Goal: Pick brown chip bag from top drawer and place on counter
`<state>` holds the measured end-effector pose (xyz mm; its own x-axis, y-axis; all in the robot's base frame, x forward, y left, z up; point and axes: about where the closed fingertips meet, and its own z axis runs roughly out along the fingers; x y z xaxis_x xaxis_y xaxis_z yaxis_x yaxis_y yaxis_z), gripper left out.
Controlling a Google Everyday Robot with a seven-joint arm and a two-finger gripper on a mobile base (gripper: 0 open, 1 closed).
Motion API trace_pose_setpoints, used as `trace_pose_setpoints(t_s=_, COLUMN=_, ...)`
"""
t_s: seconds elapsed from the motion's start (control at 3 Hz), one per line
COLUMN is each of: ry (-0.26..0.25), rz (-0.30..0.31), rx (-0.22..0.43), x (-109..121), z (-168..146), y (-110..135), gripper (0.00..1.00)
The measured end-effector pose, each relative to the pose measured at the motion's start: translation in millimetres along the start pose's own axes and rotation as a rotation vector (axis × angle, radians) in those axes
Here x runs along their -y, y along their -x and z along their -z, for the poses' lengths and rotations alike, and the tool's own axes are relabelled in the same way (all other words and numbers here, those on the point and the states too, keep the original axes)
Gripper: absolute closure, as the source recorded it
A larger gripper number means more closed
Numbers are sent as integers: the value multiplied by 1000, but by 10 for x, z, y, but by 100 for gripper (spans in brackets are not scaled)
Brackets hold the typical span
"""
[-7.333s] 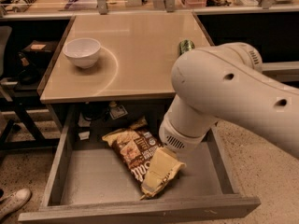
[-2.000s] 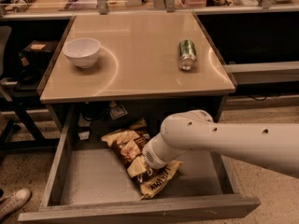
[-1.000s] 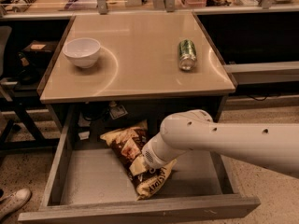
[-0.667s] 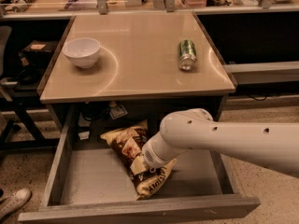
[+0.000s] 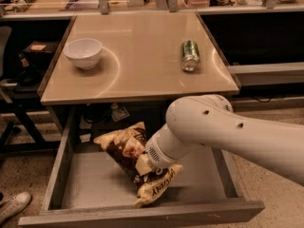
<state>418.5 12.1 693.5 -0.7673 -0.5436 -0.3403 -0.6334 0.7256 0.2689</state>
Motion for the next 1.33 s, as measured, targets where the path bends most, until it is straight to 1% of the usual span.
trace_pose_setpoints(t_s=0.33, ry=-4, rz=9, rx=5, x=-113, z=344, y=18, gripper=100)
trace_pose_setpoints(t_s=0.67, ry=-13, rz=39, rx=33, x=-228, z=712, y=129, gripper=100)
trace_pose_setpoints(t_s=1.0, ry=-36, rz=68, rx=55, x=-326, z=1062, y=280, gripper=100)
trace_pose_setpoints(t_s=1.33, ry=-37, rz=69, rx=56, x=-335, z=1082, y=291, gripper=100)
